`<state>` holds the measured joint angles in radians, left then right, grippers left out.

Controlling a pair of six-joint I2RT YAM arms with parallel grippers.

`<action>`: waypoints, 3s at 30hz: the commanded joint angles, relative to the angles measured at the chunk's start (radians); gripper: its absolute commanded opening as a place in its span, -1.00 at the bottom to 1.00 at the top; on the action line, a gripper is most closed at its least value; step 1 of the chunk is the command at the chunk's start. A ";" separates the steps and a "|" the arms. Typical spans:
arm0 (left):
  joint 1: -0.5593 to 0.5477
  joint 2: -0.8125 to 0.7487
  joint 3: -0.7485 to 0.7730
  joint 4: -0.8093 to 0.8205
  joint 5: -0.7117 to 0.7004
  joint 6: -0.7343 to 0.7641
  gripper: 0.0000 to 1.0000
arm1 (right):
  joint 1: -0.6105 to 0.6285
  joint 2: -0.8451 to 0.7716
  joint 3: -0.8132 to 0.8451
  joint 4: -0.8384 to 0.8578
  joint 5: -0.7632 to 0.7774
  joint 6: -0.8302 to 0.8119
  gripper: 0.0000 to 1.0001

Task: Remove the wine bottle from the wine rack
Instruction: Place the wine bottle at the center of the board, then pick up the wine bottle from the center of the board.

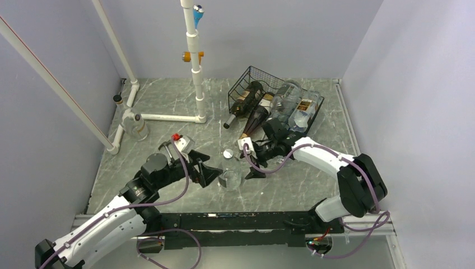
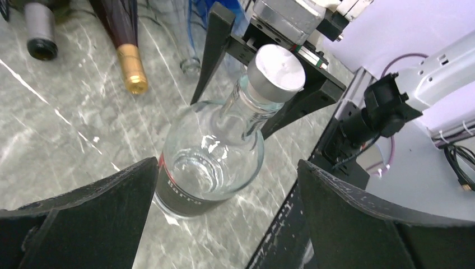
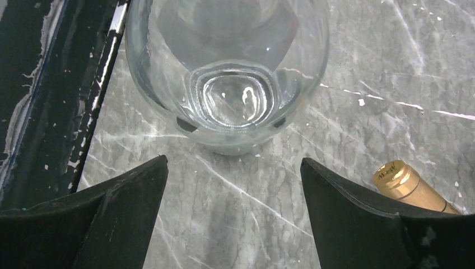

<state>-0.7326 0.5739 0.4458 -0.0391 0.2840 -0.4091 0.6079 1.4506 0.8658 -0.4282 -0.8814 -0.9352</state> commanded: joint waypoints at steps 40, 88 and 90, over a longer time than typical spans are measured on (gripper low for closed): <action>-0.020 0.127 -0.185 0.715 0.151 0.337 0.99 | -0.406 -0.290 0.291 -0.652 -0.245 -0.274 0.96; -0.121 0.410 -0.166 0.993 0.009 0.366 0.15 | -0.853 -0.354 0.122 -0.531 -0.539 -0.224 0.99; -0.121 0.407 -0.157 0.975 0.004 0.366 -0.20 | -0.855 -0.353 0.121 -0.531 -0.540 -0.226 0.99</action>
<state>-0.8490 0.9833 0.2371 0.9375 0.2958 -0.0624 -0.2390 1.0958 0.9924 -0.9924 -1.3705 -1.1481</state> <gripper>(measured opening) 0.524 0.992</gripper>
